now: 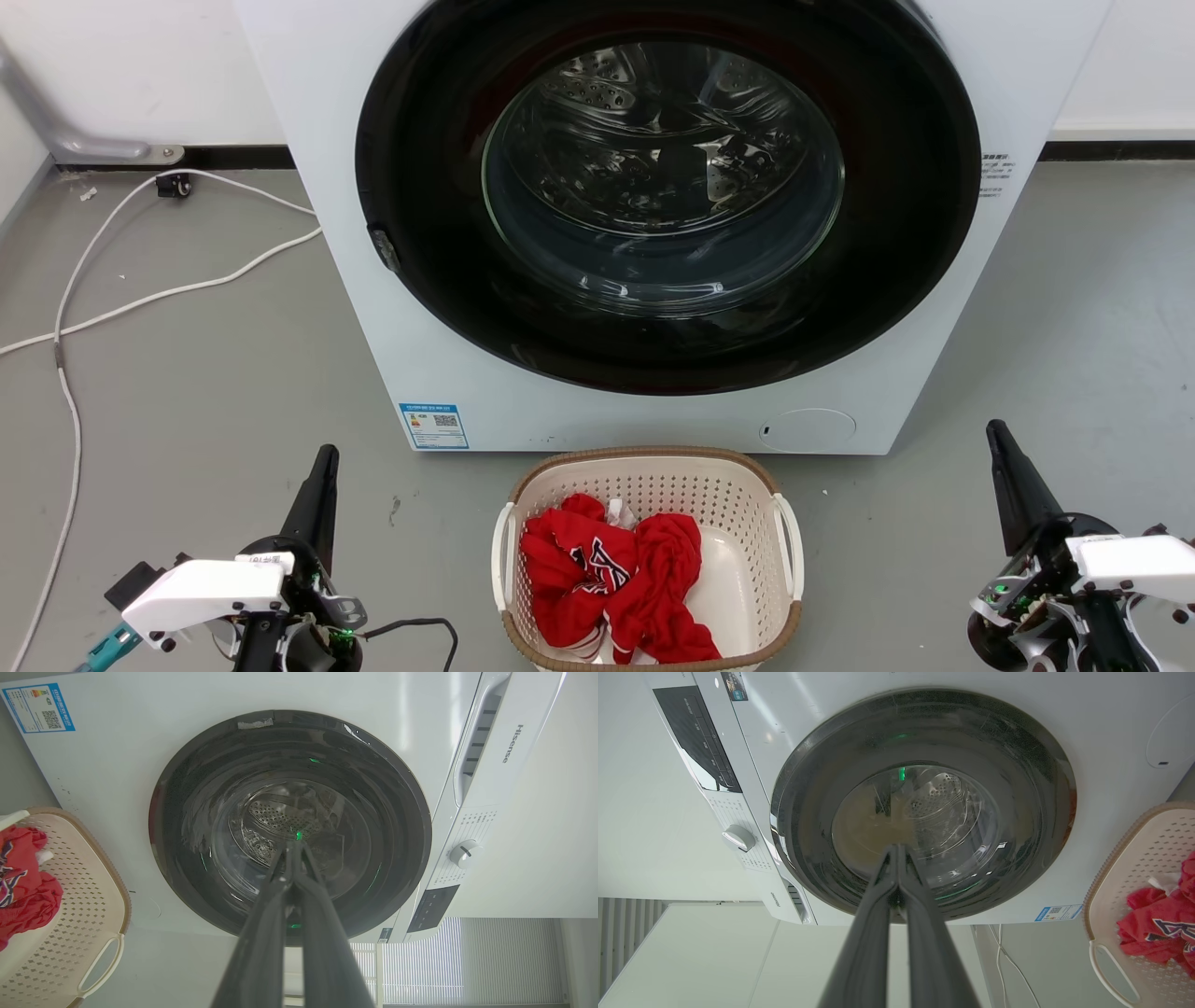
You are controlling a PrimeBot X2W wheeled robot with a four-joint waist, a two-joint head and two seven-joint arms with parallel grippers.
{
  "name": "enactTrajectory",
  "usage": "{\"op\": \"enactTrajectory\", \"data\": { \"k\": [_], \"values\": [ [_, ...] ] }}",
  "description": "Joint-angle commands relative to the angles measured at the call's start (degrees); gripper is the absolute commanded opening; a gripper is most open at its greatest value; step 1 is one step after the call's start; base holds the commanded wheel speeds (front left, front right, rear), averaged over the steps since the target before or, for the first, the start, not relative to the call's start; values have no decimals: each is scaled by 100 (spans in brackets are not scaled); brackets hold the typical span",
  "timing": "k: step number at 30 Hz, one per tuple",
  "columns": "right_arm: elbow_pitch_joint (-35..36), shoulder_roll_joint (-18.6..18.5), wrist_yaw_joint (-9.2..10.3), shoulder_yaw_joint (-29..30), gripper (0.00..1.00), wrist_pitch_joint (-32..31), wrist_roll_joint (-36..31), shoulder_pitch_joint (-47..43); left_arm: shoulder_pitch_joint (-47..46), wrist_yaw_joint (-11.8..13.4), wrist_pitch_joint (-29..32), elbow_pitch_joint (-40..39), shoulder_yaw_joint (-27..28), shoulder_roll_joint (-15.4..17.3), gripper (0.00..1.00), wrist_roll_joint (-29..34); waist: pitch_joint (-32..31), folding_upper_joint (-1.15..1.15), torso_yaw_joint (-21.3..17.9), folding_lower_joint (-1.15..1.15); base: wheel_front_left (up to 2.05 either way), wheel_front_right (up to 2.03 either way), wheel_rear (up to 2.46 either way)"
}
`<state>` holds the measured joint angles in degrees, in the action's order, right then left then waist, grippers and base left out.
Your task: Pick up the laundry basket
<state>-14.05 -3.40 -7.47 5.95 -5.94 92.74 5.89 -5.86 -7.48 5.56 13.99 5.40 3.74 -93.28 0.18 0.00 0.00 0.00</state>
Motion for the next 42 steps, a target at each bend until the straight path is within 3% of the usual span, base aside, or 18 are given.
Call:
{"op": "enactTrajectory", "data": {
  "k": [1, 30, 31, 42],
  "values": [
    [-6, 17, -4, 9, 0, -25, -20, 62, -52, -2, 21, 9, 16, -5, 0, 32, 0, 0, 0, 0, 0, 0, 0],
    [-7, 34, -4, 30, 0, -39, -49, 65, -57, -2, 49, 11, 53, -32, 0, 60, 0, 0, 0, 0, 0, 0, 0],
    [-16, 13, -1, 20, 100, -21, -3, -8, 8, -1, 32, 19, 36, -29, 100, 32, 0, 0, 0, 0, 0, 0, 0],
    [21, 22, -1, -88, 100, 231, -159, -131, -51, 0, -226, 44, -330, -52, 100, 216, 0, 0, 6, 0, 0, 0, 0]
  ]
}}
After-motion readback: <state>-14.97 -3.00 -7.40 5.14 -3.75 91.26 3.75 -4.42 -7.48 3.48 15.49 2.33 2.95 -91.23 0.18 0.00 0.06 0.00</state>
